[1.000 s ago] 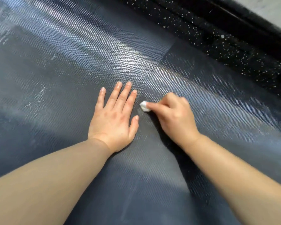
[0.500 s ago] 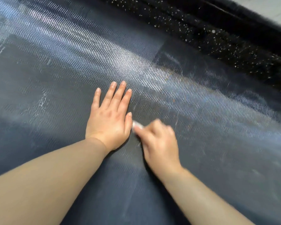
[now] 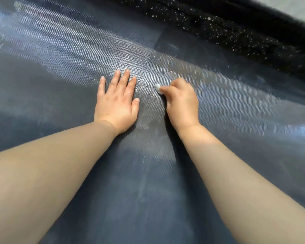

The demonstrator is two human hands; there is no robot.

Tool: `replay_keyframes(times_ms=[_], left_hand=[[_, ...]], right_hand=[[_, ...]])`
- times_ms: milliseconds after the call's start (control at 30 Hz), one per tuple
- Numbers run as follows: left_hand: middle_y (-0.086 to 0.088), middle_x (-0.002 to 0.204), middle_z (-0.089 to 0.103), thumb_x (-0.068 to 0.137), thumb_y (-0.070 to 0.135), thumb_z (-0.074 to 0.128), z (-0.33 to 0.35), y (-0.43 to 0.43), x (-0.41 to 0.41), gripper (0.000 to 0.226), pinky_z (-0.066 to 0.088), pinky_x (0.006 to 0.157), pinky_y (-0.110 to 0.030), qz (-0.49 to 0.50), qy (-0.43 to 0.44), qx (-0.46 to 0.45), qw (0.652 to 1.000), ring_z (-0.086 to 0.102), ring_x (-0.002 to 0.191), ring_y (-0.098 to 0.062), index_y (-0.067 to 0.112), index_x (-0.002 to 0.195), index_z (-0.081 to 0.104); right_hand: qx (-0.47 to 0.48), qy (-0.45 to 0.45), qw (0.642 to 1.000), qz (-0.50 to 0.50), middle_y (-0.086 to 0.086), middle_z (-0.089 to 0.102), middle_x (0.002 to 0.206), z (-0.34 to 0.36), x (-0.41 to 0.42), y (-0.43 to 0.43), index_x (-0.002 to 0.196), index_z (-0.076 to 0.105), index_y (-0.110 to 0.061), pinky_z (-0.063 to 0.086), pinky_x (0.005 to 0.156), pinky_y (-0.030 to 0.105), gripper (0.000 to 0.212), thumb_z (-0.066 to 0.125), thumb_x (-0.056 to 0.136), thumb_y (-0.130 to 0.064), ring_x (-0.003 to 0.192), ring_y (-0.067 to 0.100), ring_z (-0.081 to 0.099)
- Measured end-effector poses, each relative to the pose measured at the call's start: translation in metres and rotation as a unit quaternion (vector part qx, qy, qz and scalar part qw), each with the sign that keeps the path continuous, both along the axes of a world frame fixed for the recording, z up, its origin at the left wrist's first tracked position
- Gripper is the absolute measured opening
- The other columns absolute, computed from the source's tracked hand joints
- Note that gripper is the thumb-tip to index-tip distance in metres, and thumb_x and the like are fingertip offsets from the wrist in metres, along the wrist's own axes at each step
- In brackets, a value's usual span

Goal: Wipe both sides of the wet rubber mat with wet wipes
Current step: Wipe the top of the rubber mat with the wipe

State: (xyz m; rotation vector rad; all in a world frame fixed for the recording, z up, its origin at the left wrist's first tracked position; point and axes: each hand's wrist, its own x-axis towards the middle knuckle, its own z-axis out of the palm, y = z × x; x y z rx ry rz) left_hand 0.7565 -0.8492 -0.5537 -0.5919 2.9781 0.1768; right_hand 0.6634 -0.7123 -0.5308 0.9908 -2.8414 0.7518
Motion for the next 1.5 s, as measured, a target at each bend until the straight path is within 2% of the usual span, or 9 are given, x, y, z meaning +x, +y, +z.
replay_keyframes(times_ms=[333,467,633,900,1033,1100,1267,1433,1500], left_hand=[[-0.003,0.159,0.001,0.097,0.045,0.023,0.004,0.01,0.064,0.062,-0.005,0.115,-0.043,-0.073,-0.039,0.0,0.997,-0.001,0.146,-0.023,0.019,0.152,0.009],[-0.004,0.159,0.009,0.096,0.045,0.019,0.013,0.032,0.138,0.061,0.002,0.116,-0.045,-0.091,-0.088,0.002,0.992,0.007,0.146,-0.026,0.018,0.151,0.016],[-0.014,0.14,0.048,0.088,0.037,0.032,0.029,0.053,0.203,0.057,0.037,0.1,-0.057,-0.079,-0.077,0.016,0.994,0.046,0.127,-0.037,0.008,0.132,0.053],[-0.015,0.142,0.045,0.088,0.034,0.033,0.027,0.068,0.231,0.055,0.023,0.105,-0.05,-0.045,-0.064,0.04,0.996,0.043,0.128,-0.041,0.006,0.133,0.052],[-0.015,0.142,0.045,0.089,0.035,0.032,0.029,0.066,0.231,0.056,0.034,0.105,-0.057,-0.053,-0.093,0.043,0.993,0.042,0.129,-0.04,0.007,0.134,0.051],[-0.014,0.146,0.039,0.09,0.037,0.027,0.03,0.065,0.231,0.058,0.029,0.106,-0.057,-0.055,-0.112,0.048,0.991,0.036,0.133,-0.039,0.009,0.138,0.045],[0.006,0.143,-0.037,0.087,0.05,-0.009,0.017,0.06,0.236,0.057,-0.02,0.113,-0.038,-0.051,-0.164,0.017,0.985,-0.035,0.133,-0.02,0.029,0.136,-0.028],[-0.012,0.151,0.028,0.089,0.042,0.021,0.036,0.068,0.239,0.064,0.023,0.114,-0.047,-0.03,-0.119,0.057,0.991,0.027,0.138,-0.035,0.009,0.143,0.035],[-0.016,0.144,0.041,0.092,0.04,0.028,0.038,0.069,0.252,0.06,0.026,0.11,-0.046,-0.029,-0.104,0.059,0.992,0.04,0.131,-0.038,0.003,0.136,0.047]], right_hand=[[0.003,-0.087,0.97,0.228,0.004,0.059,0.074,0.011,0.175,0.092,0.094,0.075,-0.021,0.047,0.051,0.028,0.027,0.061,0.079,-0.004,0.059,0.025,0.051],[-0.007,-0.05,0.997,0.066,0.017,0.058,0.076,0.011,0.095,0.06,0.086,0.076,-0.009,0.044,0.061,0.037,0.015,0.061,0.084,-0.012,0.07,0.036,0.054],[-0.008,-0.061,0.994,-0.088,0.021,0.057,0.096,0.004,0.053,0.022,0.097,0.072,-0.003,0.04,0.075,0.039,0.019,0.056,0.089,-0.01,0.091,0.039,0.054],[-0.048,-0.095,0.973,0.207,0.005,0.058,0.078,0.003,0.215,0.071,0.1,0.073,-0.016,0.043,0.058,0.026,0.022,0.055,0.086,-0.016,0.066,0.024,0.052],[0.001,-0.071,0.988,0.134,0.011,0.056,0.093,-0.008,0.152,0.06,0.102,0.071,-0.015,0.036,0.069,0.026,0.023,0.053,0.089,-0.007,0.085,0.027,0.052],[-0.007,-0.045,0.998,0.047,0.013,0.054,0.092,-0.012,0.101,0.044,0.099,0.071,-0.008,0.039,0.071,0.031,0.019,0.056,0.09,-0.016,0.087,0.027,0.05],[-0.016,-0.04,0.998,-0.035,0.016,0.053,0.096,-0.009,0.064,0.017,0.101,0.069,-0.004,0.041,0.079,0.034,0.021,0.055,0.092,-0.016,0.093,0.029,0.051],[-0.013,-0.068,0.985,0.159,0.014,0.059,0.079,0.003,0.182,0.041,0.099,0.072,-0.012,0.043,0.055,0.031,0.024,0.065,0.078,-0.003,0.068,0.031,0.055],[-0.033,-0.106,0.964,0.242,0.007,0.059,0.075,0.008,0.229,0.06,0.097,0.072,-0.014,0.046,0.049,0.026,0.022,0.061,0.078,-0.011,0.063,0.027,0.055]])
